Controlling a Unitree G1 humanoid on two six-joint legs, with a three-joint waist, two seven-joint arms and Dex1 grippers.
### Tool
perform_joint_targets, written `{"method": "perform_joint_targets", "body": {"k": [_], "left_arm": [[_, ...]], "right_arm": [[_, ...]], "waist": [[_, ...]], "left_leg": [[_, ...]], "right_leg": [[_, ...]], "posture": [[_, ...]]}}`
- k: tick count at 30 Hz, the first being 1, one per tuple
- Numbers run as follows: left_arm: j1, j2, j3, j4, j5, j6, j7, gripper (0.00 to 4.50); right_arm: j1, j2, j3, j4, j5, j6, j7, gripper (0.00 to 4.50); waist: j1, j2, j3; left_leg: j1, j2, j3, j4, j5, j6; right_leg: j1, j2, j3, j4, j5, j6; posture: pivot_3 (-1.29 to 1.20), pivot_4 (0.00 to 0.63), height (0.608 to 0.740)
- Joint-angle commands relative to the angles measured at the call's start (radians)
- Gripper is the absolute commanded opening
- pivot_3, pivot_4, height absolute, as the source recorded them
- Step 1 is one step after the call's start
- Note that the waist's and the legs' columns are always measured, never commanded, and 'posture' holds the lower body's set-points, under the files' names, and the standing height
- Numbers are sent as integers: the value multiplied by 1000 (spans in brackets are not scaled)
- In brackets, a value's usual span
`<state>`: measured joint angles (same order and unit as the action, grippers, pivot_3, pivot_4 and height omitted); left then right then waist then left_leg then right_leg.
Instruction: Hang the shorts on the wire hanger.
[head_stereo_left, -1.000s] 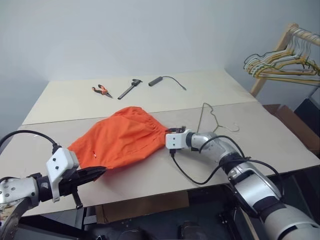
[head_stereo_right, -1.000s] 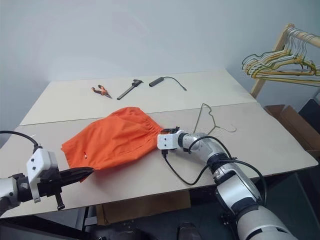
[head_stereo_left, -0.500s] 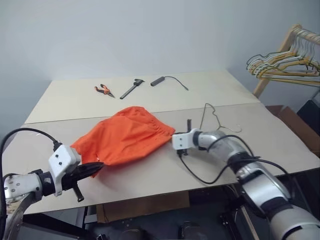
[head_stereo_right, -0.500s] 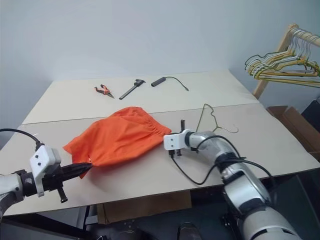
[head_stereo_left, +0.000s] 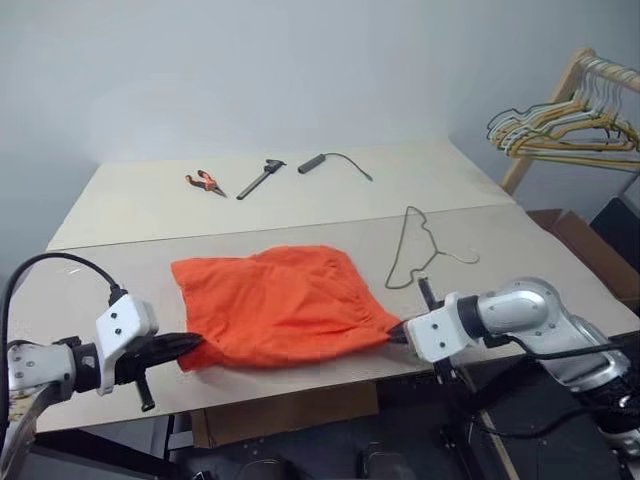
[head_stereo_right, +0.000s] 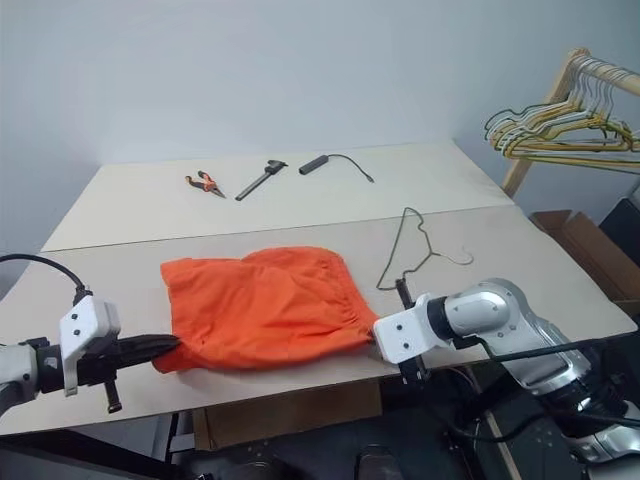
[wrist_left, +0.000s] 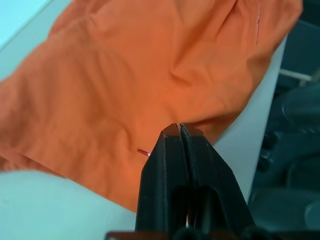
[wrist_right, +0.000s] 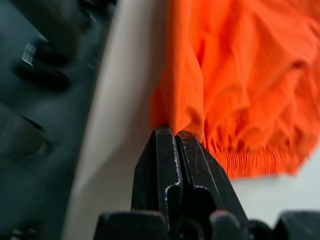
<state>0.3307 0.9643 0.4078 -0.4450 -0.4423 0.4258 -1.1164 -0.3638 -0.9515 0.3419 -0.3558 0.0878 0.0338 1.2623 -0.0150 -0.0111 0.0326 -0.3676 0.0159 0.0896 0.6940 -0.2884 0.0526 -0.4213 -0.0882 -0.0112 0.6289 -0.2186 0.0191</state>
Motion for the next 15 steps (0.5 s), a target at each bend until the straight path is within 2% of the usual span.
{"method": "perform_joint_targets", "body": {"k": [1, 4, 7, 11, 13, 15], "left_arm": [[-105, 28, -48, 70, 53, -34, 21, 0], [-428, -61, -177, 253, 197, -10, 264, 0], [-793, -186, -232, 476, 317, -5, 525, 0], [-1216, -297, -171, 716, 383, -149, 837, 0], [-1341, -313, -124, 754, 363, -258, 908, 0], [-1402, -333, -44, 704, 261, -332, 897, 0]], "right_arm": [[-131, 136, -22, 85, 26, 131, -76, 36], [-313, 319, -35, 323, -35, 198, -228, 36], [-556, 482, -81, 659, -114, 220, -474, 36], [-859, 596, -168, 1060, -203, 39, -910, 36], [-951, 611, -225, 1143, -204, -72, -1059, 36], [-981, 603, -281, 1132, -192, -213, -1149, 36]], "waist": [[-1, -1, 0], [9, -1, 0], [24, -4, 0], [23, -10, -2], [11, -11, -3], [-8, -11, -4]], "left_leg": [[0, 0, 0, 0, 0, 0], [1, -1, 0, 2, 1, -1], [-1, -2, -1, 2, 4, -2], [-18, -4, -3, 1, 12, -14], [-28, -8, -2, -1, 13, -16], [-32, -13, -1, -10, 13, -16]], "right_leg": [[0, 0, 0, 0, 1, -2], [1, 0, 0, 1, 3, -2], [1, 1, -2, 1, 11, 3], [-13, 2, -5, 2, 17, 3], [-27, 1, -5, 2, 18, 2], [-36, -4, -9, 1, 18, 2]], "posture": [[16, 0, 740], [16, 0, 740], [8, 0, 740], [1, 0, 740], [-2, 0, 740], [-3, 0, 740]]}}
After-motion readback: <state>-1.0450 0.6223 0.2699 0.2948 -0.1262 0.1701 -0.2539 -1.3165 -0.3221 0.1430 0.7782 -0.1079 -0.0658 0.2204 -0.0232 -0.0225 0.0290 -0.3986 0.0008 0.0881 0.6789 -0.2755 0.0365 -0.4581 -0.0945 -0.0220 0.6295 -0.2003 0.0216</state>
